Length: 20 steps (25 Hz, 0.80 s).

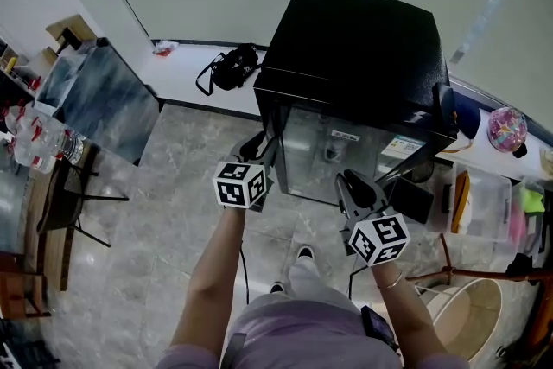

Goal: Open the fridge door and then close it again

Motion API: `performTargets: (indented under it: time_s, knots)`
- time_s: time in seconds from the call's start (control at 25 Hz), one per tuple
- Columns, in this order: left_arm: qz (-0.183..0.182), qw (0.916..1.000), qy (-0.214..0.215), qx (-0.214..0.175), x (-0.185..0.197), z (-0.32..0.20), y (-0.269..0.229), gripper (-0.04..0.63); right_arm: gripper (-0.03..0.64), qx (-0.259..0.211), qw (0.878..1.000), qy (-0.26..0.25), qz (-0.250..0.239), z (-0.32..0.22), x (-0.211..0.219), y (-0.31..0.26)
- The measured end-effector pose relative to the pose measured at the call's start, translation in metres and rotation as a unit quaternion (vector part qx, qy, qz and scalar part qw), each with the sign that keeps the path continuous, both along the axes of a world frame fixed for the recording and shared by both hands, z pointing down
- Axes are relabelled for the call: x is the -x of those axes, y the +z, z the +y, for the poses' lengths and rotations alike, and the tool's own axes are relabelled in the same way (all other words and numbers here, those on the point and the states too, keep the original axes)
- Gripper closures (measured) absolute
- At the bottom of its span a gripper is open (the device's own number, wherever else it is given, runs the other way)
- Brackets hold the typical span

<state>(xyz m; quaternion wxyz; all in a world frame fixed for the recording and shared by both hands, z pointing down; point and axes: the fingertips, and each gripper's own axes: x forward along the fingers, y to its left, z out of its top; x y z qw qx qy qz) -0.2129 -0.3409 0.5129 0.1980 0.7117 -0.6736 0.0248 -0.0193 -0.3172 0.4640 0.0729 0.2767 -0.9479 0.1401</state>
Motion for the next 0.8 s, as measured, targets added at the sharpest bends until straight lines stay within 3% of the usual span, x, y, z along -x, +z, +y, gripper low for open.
performTargets:
  time_s: [0.12,0.4,0.8]
  knots:
    - [0.012,0.9997,-0.019,0.001,0.003,0.006,0.002,0.477,0.546,-0.003,1.0,-0.008,0.0,0.004,0.005,-0.002]
    - [-0.004,0.9978,-0.064,0.017,0.016,0.036,-0.003,0.523,0.557,-0.018,0.999,-0.026,-0.006,0.011,0.018,-0.014]
    - [-0.02,0.9922,-0.123,0.004,0.038,0.104,-0.021,0.572,0.578,-0.03,0.997,-0.074,-0.007,0.041,0.055,-0.023]
